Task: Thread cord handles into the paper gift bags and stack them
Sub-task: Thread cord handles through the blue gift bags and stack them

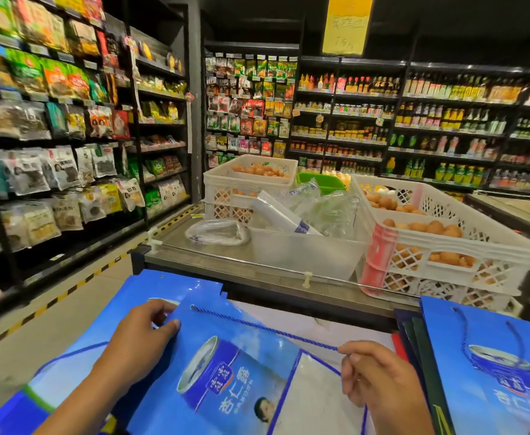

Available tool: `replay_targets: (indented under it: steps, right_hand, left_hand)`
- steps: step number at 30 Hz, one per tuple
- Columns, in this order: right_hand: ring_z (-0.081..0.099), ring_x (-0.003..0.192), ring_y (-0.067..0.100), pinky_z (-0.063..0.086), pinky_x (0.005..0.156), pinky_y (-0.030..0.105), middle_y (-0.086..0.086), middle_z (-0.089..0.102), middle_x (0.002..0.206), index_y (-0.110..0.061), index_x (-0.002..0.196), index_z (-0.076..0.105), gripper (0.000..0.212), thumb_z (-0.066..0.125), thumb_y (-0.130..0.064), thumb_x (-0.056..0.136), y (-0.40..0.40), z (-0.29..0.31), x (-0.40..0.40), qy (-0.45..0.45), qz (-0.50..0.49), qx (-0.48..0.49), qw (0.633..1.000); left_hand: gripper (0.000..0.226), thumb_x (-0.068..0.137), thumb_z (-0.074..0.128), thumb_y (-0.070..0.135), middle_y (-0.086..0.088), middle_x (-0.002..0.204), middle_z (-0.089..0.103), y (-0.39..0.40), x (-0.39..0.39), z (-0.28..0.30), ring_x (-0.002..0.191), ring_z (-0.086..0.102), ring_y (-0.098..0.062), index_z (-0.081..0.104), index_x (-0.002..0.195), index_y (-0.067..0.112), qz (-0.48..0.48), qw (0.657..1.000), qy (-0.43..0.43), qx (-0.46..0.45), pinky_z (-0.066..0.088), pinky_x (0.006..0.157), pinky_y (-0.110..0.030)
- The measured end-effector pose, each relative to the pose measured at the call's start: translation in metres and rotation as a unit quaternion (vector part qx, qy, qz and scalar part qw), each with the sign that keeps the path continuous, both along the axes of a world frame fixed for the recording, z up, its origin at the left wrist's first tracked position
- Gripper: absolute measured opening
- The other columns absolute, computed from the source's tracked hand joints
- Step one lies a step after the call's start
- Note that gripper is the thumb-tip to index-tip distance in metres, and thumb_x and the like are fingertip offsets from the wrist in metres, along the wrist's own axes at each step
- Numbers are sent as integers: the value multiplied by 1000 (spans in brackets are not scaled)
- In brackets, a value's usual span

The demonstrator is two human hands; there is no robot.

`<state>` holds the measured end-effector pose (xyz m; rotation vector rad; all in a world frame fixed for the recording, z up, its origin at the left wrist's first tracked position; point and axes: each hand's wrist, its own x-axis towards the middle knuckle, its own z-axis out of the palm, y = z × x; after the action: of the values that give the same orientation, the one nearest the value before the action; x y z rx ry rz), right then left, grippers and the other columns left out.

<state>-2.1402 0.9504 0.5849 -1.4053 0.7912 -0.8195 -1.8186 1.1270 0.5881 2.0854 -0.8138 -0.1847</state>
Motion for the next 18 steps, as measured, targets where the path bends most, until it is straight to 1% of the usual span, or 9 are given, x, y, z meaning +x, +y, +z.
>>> replay_targets:
  steps: [3, 6, 8, 11, 12, 14, 16, 17, 18]
  right_hand:
    - [66, 65, 45, 52, 53, 40, 36, 70, 85, 13, 91, 75, 38, 39, 15, 102, -4, 3, -2, 8, 65, 122, 990]
    - [70, 77, 48, 56, 60, 42, 38, 71, 103, 16, 101, 74, 23, 54, 6, 95, 4, -7, 5, 17, 152, 216, 964]
    - [72, 91, 46, 60, 72, 43, 36, 70, 115, 12, 107, 75, 22, 62, 2, 91, 9, -23, 9, 13, 202, 205, 958]
    - [73, 110, 36, 60, 93, 41, 24, 74, 115, 7, 117, 73, 37, 79, -4, 83, 21, -49, 25, 98, 211, 135, 963]
    - [72, 110, 38, 61, 88, 35, 28, 73, 115, 14, 123, 67, 48, 82, -1, 80, 22, -59, 28, 93, 208, 150, 962]
    - [71, 112, 38, 58, 70, 22, 35, 69, 117, 23, 131, 54, 71, 90, -5, 76, 35, -76, 34, 112, 246, 58, 961]
    - [76, 80, 23, 55, 61, 16, 19, 78, 87, 13, 103, 73, 97, 109, -24, 21, 40, -81, 49, 124, 239, 28, 963]
    - [75, 69, 22, 55, 56, 15, 9, 78, 76, 7, 99, 76, 93, 108, -21, 16, 37, -81, 52, 132, 158, 7, 979]
    - [74, 74, 22, 56, 56, 14, 2, 78, 79, 1, 110, 75, 85, 107, -19, 34, 38, -86, 52, 126, 86, -25, 988]
  left_hand:
    - [23, 98, 68, 15, 2, 96, 65, -13, -11, -12, 85, 64, -13, 66, 115, 31, 2, 1000, 16, -16, 49, 74, -31]
    - [36, 98, 63, 11, 7, 104, 66, -24, -29, -17, 90, 66, -12, 62, 127, 31, -25, 999, 40, -13, 48, 71, -28]
    - [45, 96, 65, 13, 3, 121, 68, -27, -37, -21, 103, 66, -16, 59, 137, 29, -40, 998, 43, 19, 50, 82, -31]
    - [49, 95, 69, 17, 2, 134, 63, -27, -44, -25, 118, 61, -17, 57, 142, 23, -51, 997, 15, 64, 49, 99, -30]
    - [51, 95, 70, 19, 2, 138, 61, -27, -46, -26, 122, 59, -17, 55, 144, 23, -54, 996, 0, 73, 48, 103, -30]
    - [56, 97, 68, 26, 4, 147, 52, -25, -51, -28, 132, 53, -15, 48, 149, 25, -61, 992, -41, 105, 43, 109, -28]
    - [56, 99, 64, 28, 7, 151, 43, -23, -55, -29, 135, 49, -13, 44, 152, 28, -84, 986, -74, 123, 41, 111, -25]
    - [55, 100, 62, 28, 8, 154, 39, -22, -56, -31, 137, 48, -12, 43, 152, 29, -99, 983, -85, 130, 40, 111, -24]
    - [55, 101, 61, 27, 9, 156, 35, -21, -57, -33, 139, 47, -12, 43, 152, 30, -112, 980, -96, 136, 39, 113, -23]
